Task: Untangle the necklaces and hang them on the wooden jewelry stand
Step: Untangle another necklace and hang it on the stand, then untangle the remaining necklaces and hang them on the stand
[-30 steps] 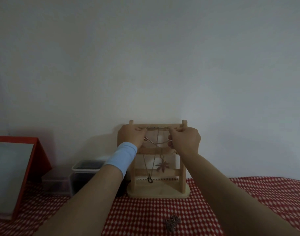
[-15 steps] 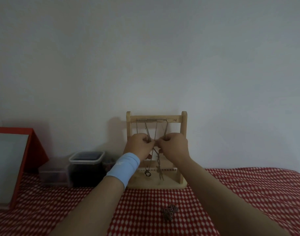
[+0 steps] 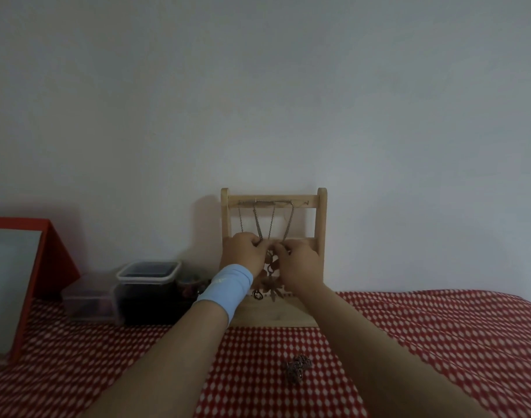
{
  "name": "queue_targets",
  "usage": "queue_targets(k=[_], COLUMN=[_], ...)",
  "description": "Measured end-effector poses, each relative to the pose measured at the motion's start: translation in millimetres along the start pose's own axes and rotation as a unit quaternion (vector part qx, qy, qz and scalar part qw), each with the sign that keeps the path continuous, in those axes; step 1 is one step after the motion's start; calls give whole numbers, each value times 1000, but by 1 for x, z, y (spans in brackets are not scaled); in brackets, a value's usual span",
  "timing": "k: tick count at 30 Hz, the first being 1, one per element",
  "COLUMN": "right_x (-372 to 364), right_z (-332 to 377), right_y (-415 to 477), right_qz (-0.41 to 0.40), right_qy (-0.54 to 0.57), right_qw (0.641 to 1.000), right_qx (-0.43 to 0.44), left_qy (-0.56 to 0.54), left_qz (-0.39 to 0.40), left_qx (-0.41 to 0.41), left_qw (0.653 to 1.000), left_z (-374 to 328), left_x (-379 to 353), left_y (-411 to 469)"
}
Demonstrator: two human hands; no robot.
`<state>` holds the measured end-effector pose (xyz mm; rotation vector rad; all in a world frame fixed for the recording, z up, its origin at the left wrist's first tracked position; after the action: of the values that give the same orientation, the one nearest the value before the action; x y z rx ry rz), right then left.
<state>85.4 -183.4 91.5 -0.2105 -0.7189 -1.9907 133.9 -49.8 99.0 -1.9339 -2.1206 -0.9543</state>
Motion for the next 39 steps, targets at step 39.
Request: queue_targets(k=[39], right_x=[-6], right_z=[-74], right_y=[-60], right_qz=[421], right_qy=[-270], right_qw=[864], right_qx=[59], left_qy=[166], left_qz=[371], left_qx=[-45], left_qw=[913], left_z=[45], left_x=[-63], left_y=[-115])
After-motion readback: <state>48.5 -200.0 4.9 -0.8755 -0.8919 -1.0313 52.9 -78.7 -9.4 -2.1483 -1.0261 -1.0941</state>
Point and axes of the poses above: each hand's wrist, its own y-axis towards the middle knuckle, its own x-axis out of the back of the hand, z = x × y, the point moved 7 cm from there along y, towards the middle knuckle, and after that the axes turned 3 degrees about -z, right-handed, at the moved point
